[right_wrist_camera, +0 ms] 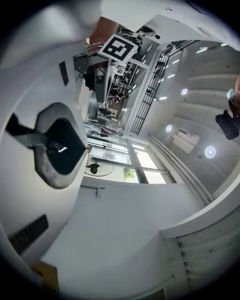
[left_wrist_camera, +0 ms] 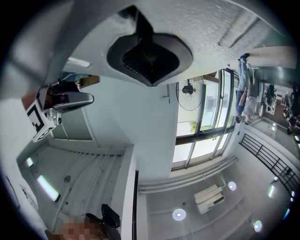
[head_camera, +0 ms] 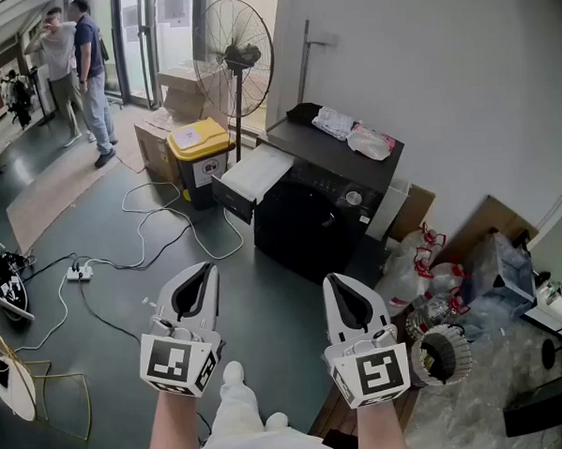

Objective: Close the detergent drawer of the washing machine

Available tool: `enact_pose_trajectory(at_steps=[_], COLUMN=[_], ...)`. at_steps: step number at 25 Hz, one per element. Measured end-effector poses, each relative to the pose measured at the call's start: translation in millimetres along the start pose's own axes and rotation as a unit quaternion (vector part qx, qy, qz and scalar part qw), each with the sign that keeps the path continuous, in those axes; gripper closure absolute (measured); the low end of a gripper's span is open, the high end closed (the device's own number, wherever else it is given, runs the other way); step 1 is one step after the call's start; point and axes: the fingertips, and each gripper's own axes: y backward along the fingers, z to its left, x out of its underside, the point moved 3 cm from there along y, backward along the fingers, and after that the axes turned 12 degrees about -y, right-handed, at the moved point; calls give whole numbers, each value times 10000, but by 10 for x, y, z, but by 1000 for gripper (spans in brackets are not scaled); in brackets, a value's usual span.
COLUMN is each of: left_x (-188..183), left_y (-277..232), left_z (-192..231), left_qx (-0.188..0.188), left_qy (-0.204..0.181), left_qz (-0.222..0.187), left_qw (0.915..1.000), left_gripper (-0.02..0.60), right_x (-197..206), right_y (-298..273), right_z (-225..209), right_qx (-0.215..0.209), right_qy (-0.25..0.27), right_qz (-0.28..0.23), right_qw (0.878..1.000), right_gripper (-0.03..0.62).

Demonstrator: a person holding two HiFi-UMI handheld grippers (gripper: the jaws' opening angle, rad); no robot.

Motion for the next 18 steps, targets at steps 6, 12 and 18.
enact_pose_trajectory(at_steps=[6, 12, 18], left_x=[-38, 15, 245], left_y=[77, -48, -382], left_z=[-96, 37, 172], left_qx=[201, 323, 819], left_qy=[129, 577, 753], left_qz=[-172, -298, -200], left_qw=[9996, 9974, 9936], left_gripper=[565, 563, 408], right_x=[-1, 6, 50], right_y=[91, -136, -554], right_z=[-16, -36, -117], right_qx=[40, -68, -45], right_qy=[40, 17, -21], right_qz=[44, 54, 75], right_qw=[10000, 10000, 10000], right_gripper=[605, 605, 605])
